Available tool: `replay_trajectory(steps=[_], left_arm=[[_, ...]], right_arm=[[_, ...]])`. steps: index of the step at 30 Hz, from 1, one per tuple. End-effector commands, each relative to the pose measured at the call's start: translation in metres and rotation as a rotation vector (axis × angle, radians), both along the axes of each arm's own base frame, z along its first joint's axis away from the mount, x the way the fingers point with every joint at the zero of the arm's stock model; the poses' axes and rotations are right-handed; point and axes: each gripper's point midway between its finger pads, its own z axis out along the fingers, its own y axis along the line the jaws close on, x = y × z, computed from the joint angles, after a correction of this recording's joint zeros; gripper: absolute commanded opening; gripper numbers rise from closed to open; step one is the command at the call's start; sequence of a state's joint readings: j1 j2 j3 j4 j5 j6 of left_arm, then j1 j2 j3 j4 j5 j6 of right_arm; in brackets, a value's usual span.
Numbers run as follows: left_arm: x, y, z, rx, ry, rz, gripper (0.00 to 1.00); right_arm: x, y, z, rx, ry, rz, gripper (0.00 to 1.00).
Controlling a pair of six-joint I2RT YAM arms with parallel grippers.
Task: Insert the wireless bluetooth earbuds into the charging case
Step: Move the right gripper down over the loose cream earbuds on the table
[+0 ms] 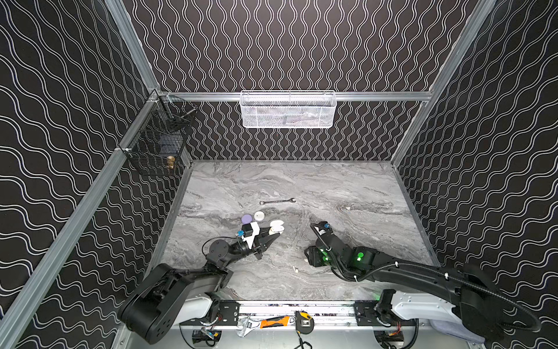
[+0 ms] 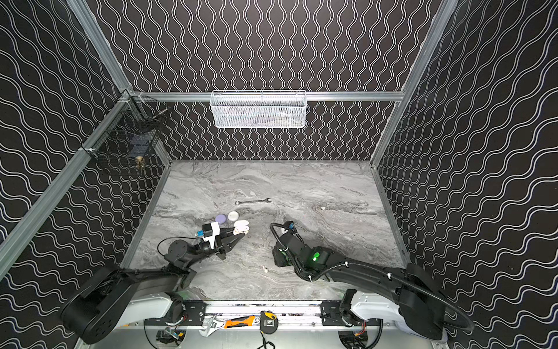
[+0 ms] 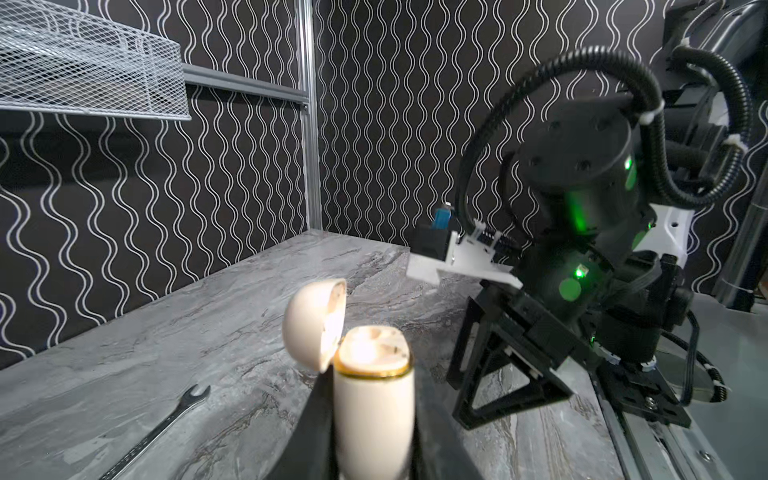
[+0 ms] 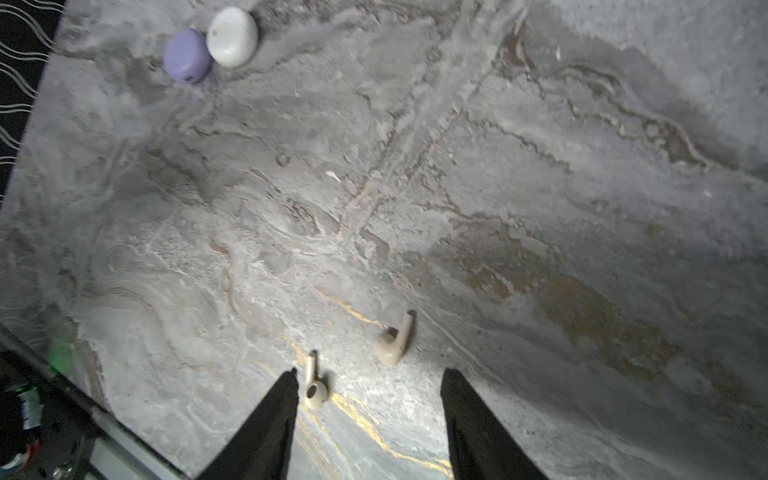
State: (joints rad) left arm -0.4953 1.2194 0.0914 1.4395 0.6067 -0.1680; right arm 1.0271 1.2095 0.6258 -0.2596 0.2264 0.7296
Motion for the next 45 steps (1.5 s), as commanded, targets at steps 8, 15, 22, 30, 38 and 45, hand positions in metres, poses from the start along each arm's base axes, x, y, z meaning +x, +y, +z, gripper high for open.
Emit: replay_trajectory(steps=[8,15,22,30,38,45], left_arm=[[0.004,0.003,-0.001,0.008,-0.017,0.036,0.00],[0.004,0.003,-0.001,0.015,-0.018,0.035,0.00],[0.004,0.003,-0.001,0.015,-0.016,0.038,0.00],[0.004,0.004,0.000,0.012,-0.017,0.039,0.00],[0.003,0.004,0.002,0.007,-0.019,0.035,0.00],[0.003,0.004,0.001,0.007,-0.018,0.036,0.00]], right_arm=[[0.005,0.000,-0.034,-0.243,0.058,-0.032,0.63],[0.007,0.003,-0.049,-0.332,0.078,-0.026,0.63],[0.000,-0.008,-0.059,-0.419,0.093,-0.039,0.63],[-0.009,-0.030,-0.060,-0.444,0.095,-0.077,0.63],[-0.010,-0.054,-0.058,-0.481,0.072,-0.133,0.65],[-0.010,-0.040,-0.049,-0.412,0.066,-0.100,0.64]])
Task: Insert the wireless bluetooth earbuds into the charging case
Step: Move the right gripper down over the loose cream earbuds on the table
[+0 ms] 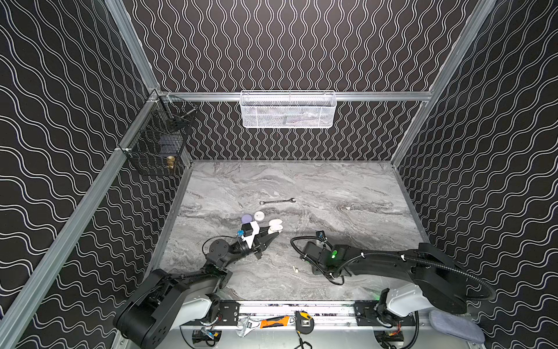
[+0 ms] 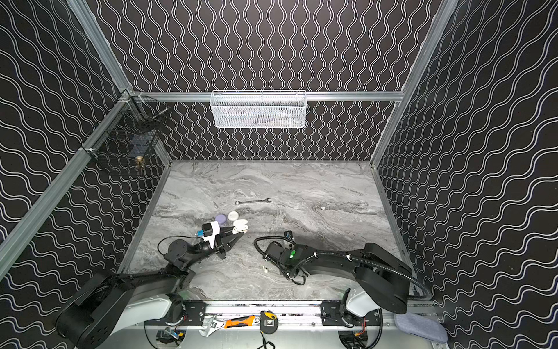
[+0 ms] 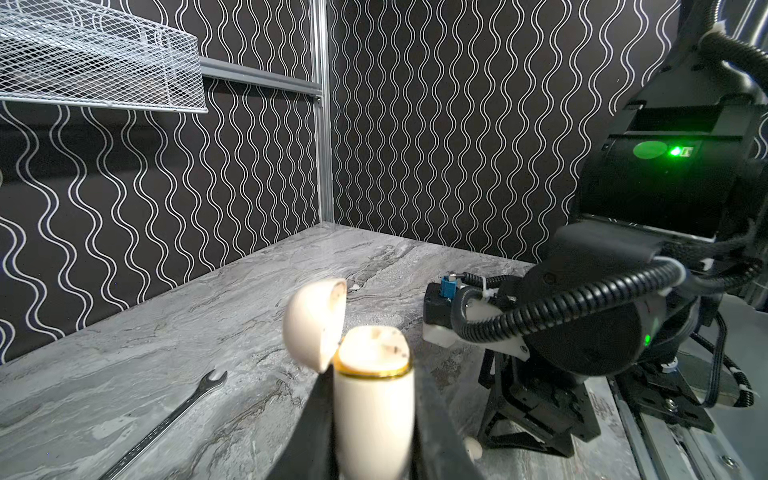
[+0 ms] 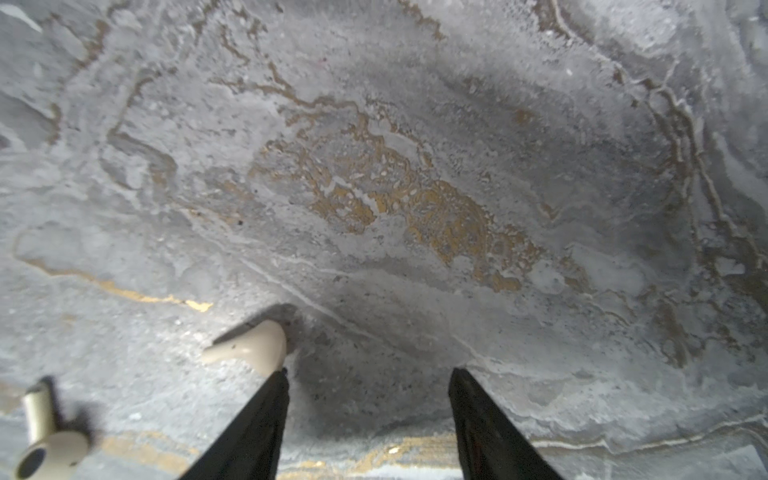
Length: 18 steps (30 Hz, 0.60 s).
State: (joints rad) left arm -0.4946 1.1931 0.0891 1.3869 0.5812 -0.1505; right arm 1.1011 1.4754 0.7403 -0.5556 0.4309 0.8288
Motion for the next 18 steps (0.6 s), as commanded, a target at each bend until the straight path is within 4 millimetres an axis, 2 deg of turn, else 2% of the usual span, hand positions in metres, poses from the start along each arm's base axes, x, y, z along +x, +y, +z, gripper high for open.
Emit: replay_trajectory(steps=[1,8,18], left_arm=[[0.000,0.001,0.006,-0.010,-0.033,0.008,0.00],[0.000,0.001,0.006,-0.007,-0.030,0.007,0.00],[0.000,0.001,0.005,-0.009,-0.031,0.008,0.00]], right_arm=[[0.001,0.007,0.005,0.036,-0.005,0.007,0.64],[-0.006,0.023,0.016,0.092,0.009,0.057,0.62],[-0.001,0.017,-0.004,-0.016,0.009,0.034,0.62]])
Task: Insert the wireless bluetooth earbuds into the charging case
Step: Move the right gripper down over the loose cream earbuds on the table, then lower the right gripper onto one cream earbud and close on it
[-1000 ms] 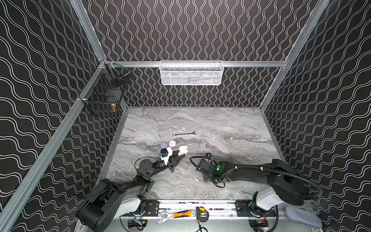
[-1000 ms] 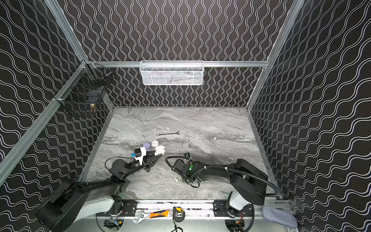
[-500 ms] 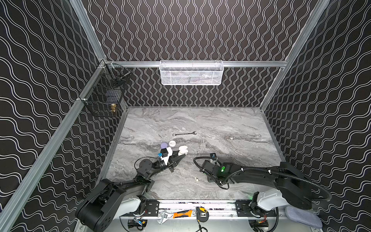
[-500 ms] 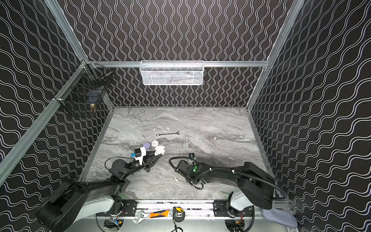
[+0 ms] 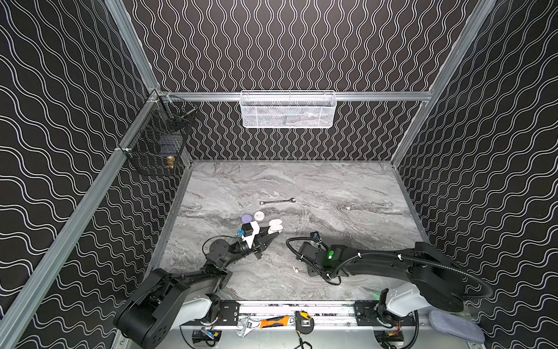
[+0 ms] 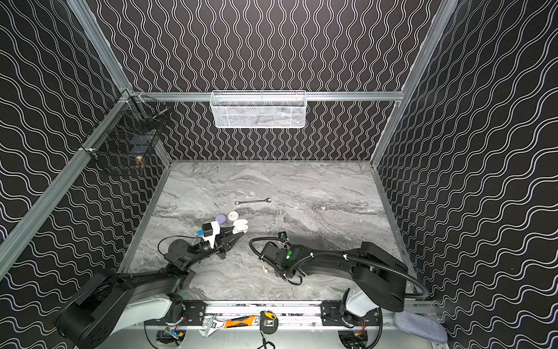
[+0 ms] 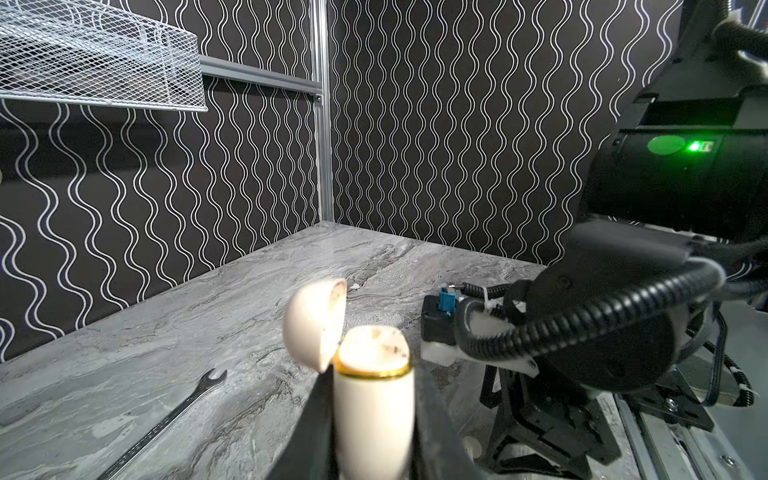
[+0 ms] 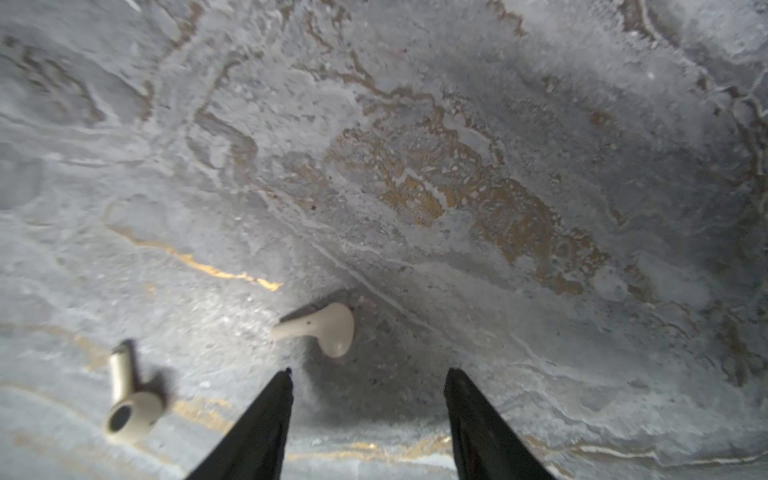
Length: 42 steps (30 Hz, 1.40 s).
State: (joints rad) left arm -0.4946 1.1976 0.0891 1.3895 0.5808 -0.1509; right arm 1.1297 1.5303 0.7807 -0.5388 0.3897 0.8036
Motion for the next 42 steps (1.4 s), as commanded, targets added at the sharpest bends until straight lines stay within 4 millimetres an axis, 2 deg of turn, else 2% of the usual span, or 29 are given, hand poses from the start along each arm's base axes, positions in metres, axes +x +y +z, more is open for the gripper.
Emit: replay_trajectory(steps=[1,6,14,19,34,42], left_arm=[[-0.001,0.002,0.006,-0.010,-0.034,0.008,0.00],[-0.001,0.002,0.006,-0.008,-0.031,0.008,0.00],[-0.001,0.001,0.007,-0.009,-0.033,0.005,0.00],[-0.001,0.002,0.007,-0.011,-0.037,0.008,0.00],[-0.002,0.002,0.008,-0.015,-0.037,0.006,0.00],[-0.002,0.002,0.009,-0.015,-0.039,0.007,0.00]], right_arm=[[0.007,-0.004,-0.001,-0.032,-0.032,-0.029,0.62],[0.012,-0.011,-0.006,-0.064,-0.045,-0.051,0.59],[0.019,-0.021,-0.003,-0.072,-0.070,-0.076,0.58],[0.020,-0.018,-0.002,-0.044,-0.068,-0.069,0.57],[0.013,-0.036,-0.001,-0.053,-0.060,-0.097,0.56],[0.009,-0.042,0.007,-0.026,-0.066,-0.103,0.56]])
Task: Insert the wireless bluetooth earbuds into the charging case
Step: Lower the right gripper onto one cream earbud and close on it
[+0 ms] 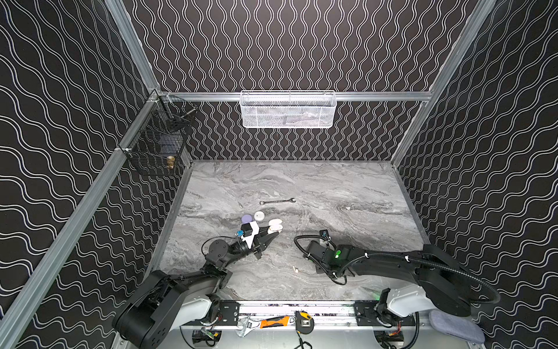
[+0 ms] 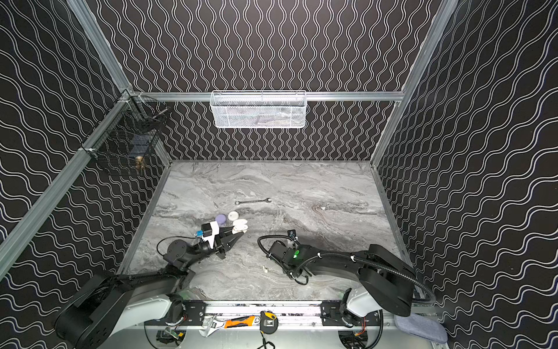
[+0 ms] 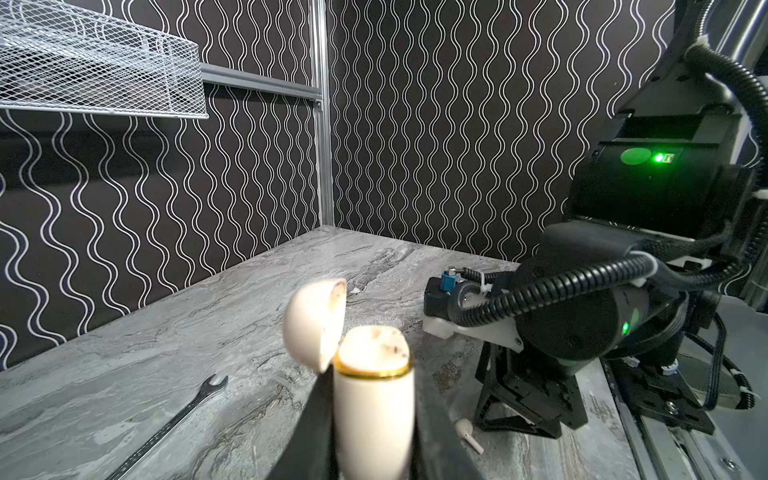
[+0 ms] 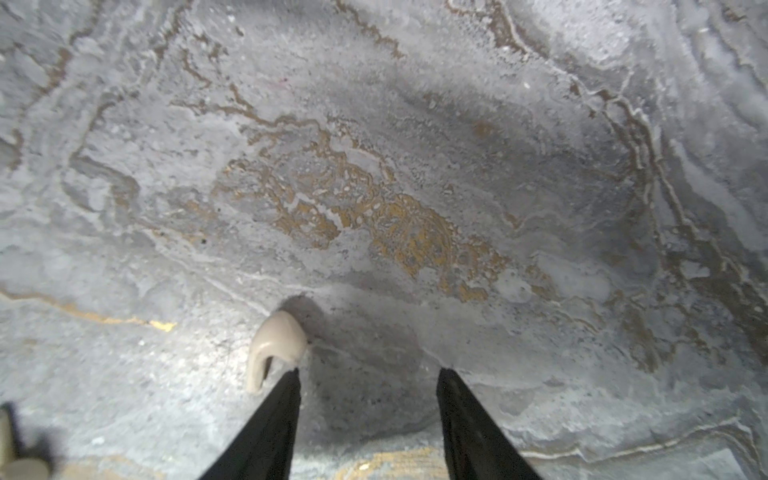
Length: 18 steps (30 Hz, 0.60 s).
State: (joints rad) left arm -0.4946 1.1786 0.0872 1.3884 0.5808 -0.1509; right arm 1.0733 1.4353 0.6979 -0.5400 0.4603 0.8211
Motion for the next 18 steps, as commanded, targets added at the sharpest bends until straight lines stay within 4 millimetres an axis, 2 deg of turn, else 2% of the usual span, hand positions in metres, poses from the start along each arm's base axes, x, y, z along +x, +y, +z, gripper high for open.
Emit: replay_trajectory(steps=[1,4,10,14,18], left_arm=[[0.000,0.001,0.006,-0.008,-0.027,0.005,0.00],[-0.001,0.001,0.005,-0.009,-0.026,0.006,0.00],[0.000,0.002,0.005,-0.009,-0.030,0.010,0.00],[-0.001,0.002,0.005,-0.006,-0.026,0.008,0.00],[-0.001,0.002,0.006,-0.006,-0.026,0.008,0.00]], right_arm=[[-0.003,-0.008,0.004,-0.008,-0.004,-0.021,0.56],[-0.001,-0.003,0.014,0.037,-0.018,-0.019,0.56],[-0.001,0.047,0.035,0.281,0.004,0.042,0.50],[0.000,0.054,0.027,0.290,0.023,0.016,0.49],[0.001,0.049,0.013,0.232,0.043,-0.025,0.48]])
